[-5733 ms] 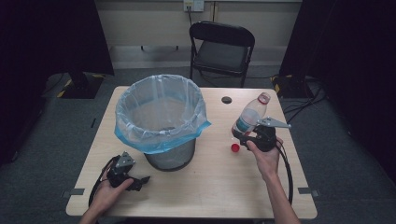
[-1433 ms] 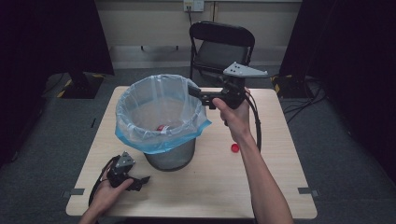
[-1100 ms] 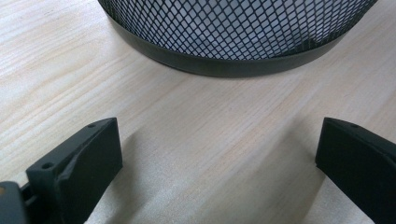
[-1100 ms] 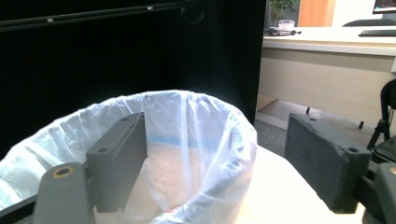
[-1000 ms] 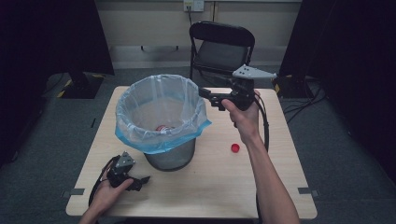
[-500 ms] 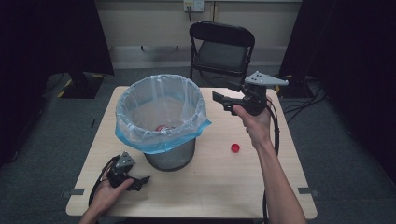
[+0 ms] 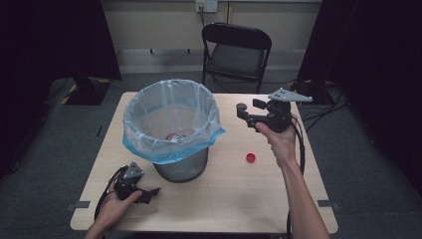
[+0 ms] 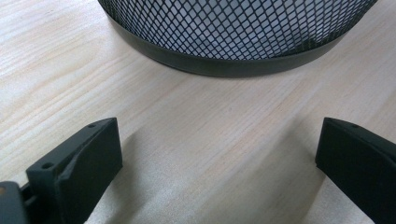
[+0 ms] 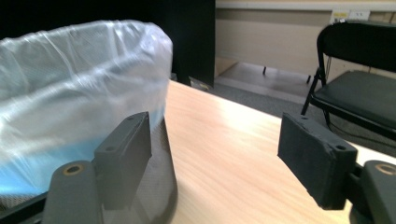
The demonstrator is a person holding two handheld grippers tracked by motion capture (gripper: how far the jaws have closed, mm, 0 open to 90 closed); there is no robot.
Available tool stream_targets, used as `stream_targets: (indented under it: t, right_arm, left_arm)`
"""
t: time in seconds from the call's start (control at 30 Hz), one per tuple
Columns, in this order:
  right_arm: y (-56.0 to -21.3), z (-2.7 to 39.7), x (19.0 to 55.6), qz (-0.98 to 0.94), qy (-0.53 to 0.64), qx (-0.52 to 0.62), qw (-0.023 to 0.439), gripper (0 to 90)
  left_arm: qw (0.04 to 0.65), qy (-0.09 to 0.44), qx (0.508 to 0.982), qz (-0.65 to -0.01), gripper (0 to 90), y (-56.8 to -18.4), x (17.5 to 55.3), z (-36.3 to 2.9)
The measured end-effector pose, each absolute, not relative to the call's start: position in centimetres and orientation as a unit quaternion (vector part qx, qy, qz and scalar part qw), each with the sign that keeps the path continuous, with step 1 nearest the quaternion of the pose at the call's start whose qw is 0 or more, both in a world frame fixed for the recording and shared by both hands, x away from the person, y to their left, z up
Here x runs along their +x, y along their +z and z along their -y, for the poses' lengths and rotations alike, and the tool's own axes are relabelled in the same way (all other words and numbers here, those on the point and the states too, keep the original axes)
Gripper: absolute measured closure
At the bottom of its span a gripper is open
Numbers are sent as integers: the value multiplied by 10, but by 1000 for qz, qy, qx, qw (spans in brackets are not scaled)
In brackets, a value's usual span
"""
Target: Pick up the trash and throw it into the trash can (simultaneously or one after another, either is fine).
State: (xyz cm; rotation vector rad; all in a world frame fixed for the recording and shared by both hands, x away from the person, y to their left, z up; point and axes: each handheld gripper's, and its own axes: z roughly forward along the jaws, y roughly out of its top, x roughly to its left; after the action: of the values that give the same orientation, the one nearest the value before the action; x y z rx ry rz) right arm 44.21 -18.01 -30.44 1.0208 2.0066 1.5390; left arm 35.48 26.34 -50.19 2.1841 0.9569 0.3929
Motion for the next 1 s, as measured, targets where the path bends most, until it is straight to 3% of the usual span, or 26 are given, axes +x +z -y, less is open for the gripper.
stream_targets:
  t: [0.27,1.0]
  right_arm:
    - [-325,193,441,-726,529,390,203,221]
    - [-389,220,430,-744,457,453,181,261]
  left_arm:
    - [355,152,845,-370,0,-502,355,-263]
    - [355,152,845,-370,0,-502,355,-263]
